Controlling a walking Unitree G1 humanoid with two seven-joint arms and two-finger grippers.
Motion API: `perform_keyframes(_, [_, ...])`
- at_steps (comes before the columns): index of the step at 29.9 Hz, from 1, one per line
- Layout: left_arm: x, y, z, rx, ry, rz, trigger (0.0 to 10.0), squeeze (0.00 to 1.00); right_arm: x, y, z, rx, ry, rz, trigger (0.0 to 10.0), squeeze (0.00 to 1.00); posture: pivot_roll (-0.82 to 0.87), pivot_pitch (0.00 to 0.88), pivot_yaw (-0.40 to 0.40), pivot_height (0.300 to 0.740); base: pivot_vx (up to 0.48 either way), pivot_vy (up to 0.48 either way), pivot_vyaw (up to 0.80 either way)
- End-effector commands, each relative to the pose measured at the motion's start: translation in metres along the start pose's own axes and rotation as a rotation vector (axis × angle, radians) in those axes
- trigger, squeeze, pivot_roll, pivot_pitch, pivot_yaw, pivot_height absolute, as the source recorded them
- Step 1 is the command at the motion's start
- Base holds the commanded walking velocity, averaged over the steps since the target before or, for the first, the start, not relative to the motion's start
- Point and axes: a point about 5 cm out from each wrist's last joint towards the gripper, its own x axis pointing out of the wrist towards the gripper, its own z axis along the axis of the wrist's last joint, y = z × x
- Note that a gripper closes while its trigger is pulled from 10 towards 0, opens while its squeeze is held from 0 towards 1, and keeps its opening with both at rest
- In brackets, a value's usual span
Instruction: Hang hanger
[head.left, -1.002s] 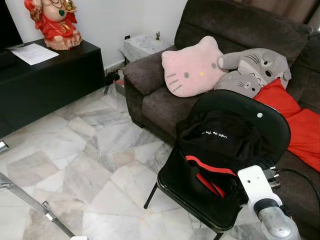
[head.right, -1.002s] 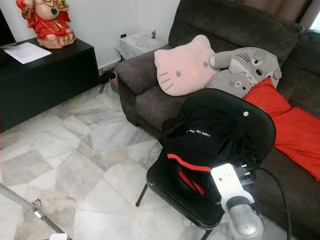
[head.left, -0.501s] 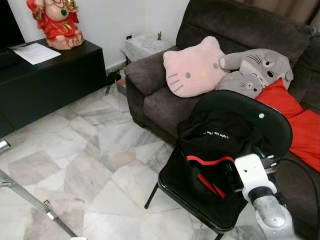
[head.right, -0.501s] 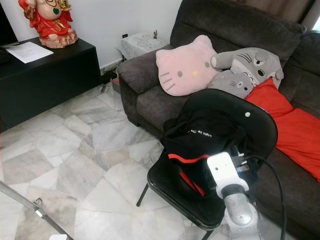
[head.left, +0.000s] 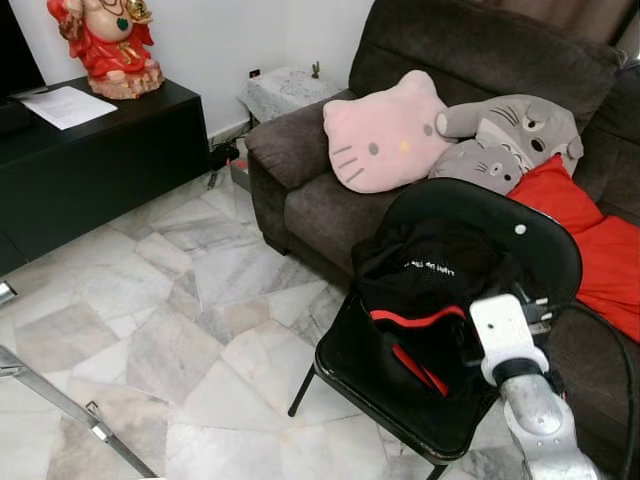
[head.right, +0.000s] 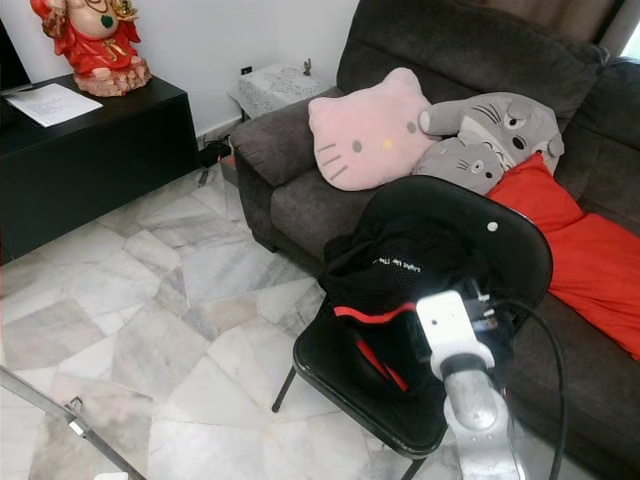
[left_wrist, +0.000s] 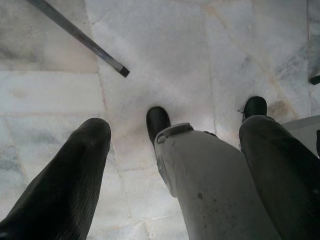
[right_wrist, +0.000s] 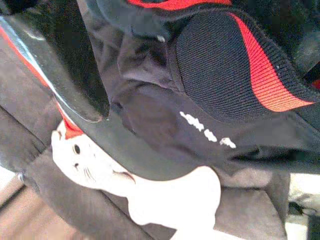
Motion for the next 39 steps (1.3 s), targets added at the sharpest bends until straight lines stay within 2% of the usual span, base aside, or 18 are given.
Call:
perform_keyframes(1, [-0.003, 0.004, -0.011, 0.003, 0.04, 0.006, 10.0, 0.0, 0.0, 0.004, -0.009, -0.009, 0.041, 0.024, 10.0, 0.0, -0.19, 0.123, -0.052, 0.74, 0.0, 0.0, 0.0])
perform_keyframes(6, [-0.004, 0.004, -0.012, 0.004, 0.043, 0.006, 10.0, 0.0, 0.0, 0.002, -0.02, -0.018, 0.105, -0.003, 10.0, 0.0, -0.19, 0.123, -0.05, 0.74, 0.0, 0.0, 0.0])
perform_keyframes(7, [-0.004, 0.005, -0.012, 0.004, 0.044, 0.006, 10.0, 0.0, -0.001, 0.002, -0.021, -0.018, 0.108, -0.002, 0.9, 0.0, -0.19, 0.124, -0.05, 0.74, 0.0, 0.0, 0.0])
perform_keyframes(8, [-0.004, 0.005, -0.013, 0.005, 0.044, 0.006, 10.0, 0.0, -0.001, 0.002, -0.022, -0.018, 0.11, -0.001, 0.9, 0.0, -0.19, 0.124, -0.05, 0.74, 0.0, 0.0, 0.0])
perform_keyframes(9, [-0.004, 0.005, -0.013, 0.005, 0.045, 0.006, 10.0, 0.0, -0.001, 0.003, -0.022, -0.016, 0.108, 0.006, 0.0, 0.0, -0.19, 0.124, -0.05, 0.74, 0.0, 0.0, 0.0])
perform_keyframes(20, [-0.004, 0.007, -0.011, 0.002, 0.041, 0.01, 10.0, 0.0, 0.003, 0.01, -0.017, -0.017, 0.069, 0.054, 0.0, 0.0, -0.19, 0.123, -0.051, 0.74, 0.0, 0.0, 0.0])
perform_keyframes(39, [-0.003, 0.002, -0.011, 0.004, 0.04, 0.005, 10.0, 0.0, 0.003, 0.009, -0.022, -0.019, 0.099, 0.035, 0.0, 0.0, -0.18, 0.123, -0.049, 0.74, 0.0, 0.0, 0.0])
